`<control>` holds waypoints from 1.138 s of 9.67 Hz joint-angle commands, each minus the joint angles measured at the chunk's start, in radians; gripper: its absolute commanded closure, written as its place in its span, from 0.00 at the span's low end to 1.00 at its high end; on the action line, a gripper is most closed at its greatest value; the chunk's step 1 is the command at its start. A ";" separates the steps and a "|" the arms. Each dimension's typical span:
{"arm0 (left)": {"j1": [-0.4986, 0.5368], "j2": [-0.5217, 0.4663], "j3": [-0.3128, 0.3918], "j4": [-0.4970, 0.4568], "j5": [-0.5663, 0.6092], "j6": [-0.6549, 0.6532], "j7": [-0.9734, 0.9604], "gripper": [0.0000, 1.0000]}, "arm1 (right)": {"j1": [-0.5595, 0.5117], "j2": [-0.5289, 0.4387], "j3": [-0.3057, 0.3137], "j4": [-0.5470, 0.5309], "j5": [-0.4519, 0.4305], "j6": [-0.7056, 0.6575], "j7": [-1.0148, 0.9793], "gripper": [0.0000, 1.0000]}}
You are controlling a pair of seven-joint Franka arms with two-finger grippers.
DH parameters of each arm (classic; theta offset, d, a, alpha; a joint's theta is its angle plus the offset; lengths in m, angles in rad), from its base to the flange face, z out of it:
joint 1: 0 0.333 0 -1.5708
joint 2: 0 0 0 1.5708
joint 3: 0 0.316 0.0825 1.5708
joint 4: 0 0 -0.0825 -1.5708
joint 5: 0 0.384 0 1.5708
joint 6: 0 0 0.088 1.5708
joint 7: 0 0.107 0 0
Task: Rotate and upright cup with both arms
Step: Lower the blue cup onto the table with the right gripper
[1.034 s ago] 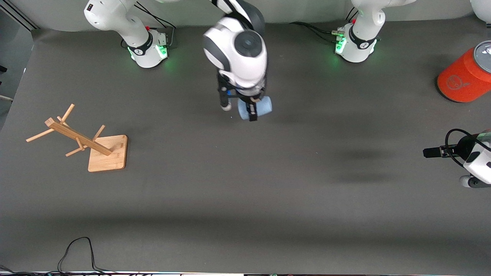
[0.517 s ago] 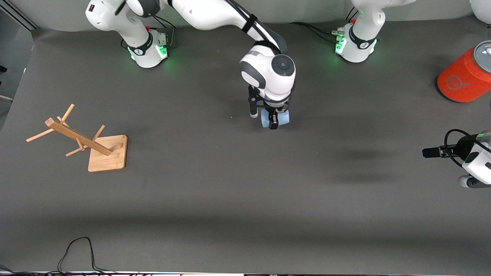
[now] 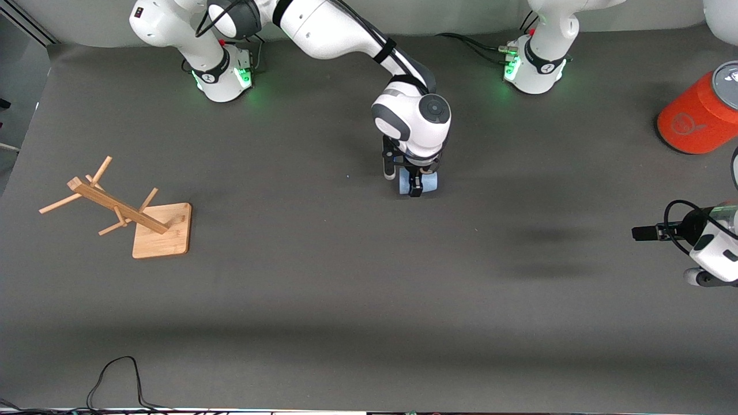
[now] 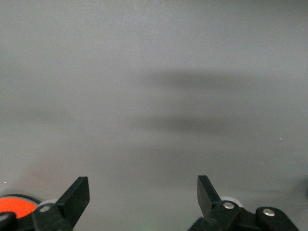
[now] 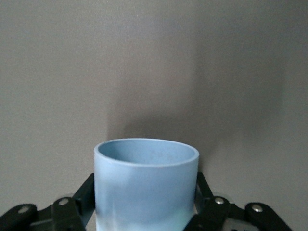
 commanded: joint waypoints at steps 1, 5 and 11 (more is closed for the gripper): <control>0.005 0.009 0.002 -0.001 -0.011 -0.002 0.001 0.00 | 0.014 0.047 -0.017 0.052 -0.012 0.011 0.053 0.40; 0.011 0.007 0.002 -0.034 -0.013 -0.003 0.006 0.00 | 0.013 0.046 -0.019 0.053 -0.012 0.011 0.047 0.00; 0.014 0.027 0.002 -0.044 -0.011 0.033 0.006 0.00 | -0.013 -0.084 -0.017 0.051 0.009 -0.143 -0.008 0.00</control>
